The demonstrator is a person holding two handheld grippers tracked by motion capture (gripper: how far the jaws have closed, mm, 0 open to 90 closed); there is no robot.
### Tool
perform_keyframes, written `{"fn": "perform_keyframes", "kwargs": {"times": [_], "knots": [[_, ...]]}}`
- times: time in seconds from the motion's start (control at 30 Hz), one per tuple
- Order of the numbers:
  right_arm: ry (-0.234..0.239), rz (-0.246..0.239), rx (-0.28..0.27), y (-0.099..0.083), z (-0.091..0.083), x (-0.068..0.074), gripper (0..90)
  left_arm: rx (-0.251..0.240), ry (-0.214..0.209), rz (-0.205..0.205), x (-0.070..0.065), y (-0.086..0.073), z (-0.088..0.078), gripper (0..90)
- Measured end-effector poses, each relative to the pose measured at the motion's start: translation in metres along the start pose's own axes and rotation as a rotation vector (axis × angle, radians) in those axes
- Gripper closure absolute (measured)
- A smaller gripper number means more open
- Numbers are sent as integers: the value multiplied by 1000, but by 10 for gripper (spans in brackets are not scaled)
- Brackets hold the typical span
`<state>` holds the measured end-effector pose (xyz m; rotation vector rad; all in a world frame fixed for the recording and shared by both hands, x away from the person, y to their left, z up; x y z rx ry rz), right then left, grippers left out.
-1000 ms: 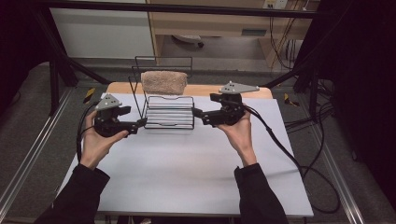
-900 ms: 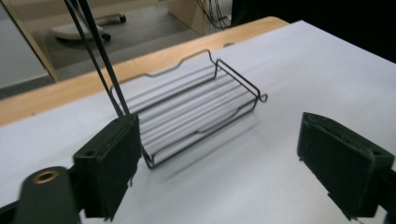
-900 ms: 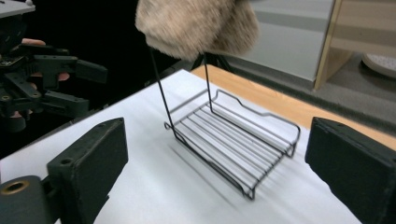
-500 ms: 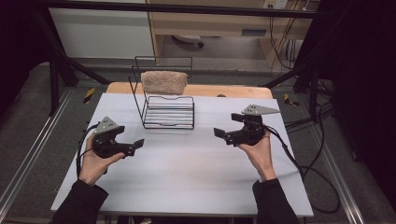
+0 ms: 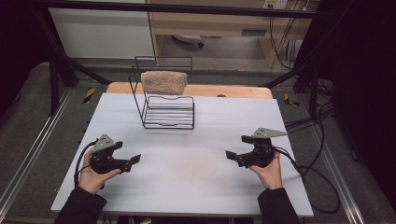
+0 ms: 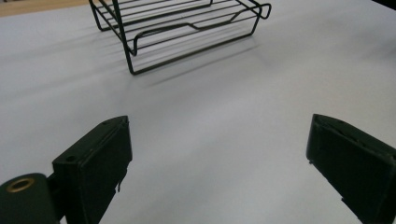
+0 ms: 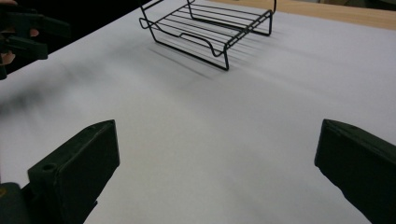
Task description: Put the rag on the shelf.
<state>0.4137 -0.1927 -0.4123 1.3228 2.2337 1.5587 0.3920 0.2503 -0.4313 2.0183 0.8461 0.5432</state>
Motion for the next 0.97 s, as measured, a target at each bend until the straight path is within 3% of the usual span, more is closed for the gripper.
{"fn": "perform_keyframes", "kwargs": {"times": [0.53, 0.97], "knots": [[-60, 32, 70, -58, -22, -36, 3, 10, -14, 31, -2, -24, -1, 66], [-60, 44, 82, -66, -21, -39, 3, 33, -25, 36, -4, -32, 1, 66]]}}
Point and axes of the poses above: each handheld gripper's, and its own axes: z roughly forward along the jaws, y roughly out of its top, x roughly to its left, the point moved 4 cm from there along z, roughly forward along the jaws, and after that the axes turned 10 degrees about z, right-handed, at the moved point
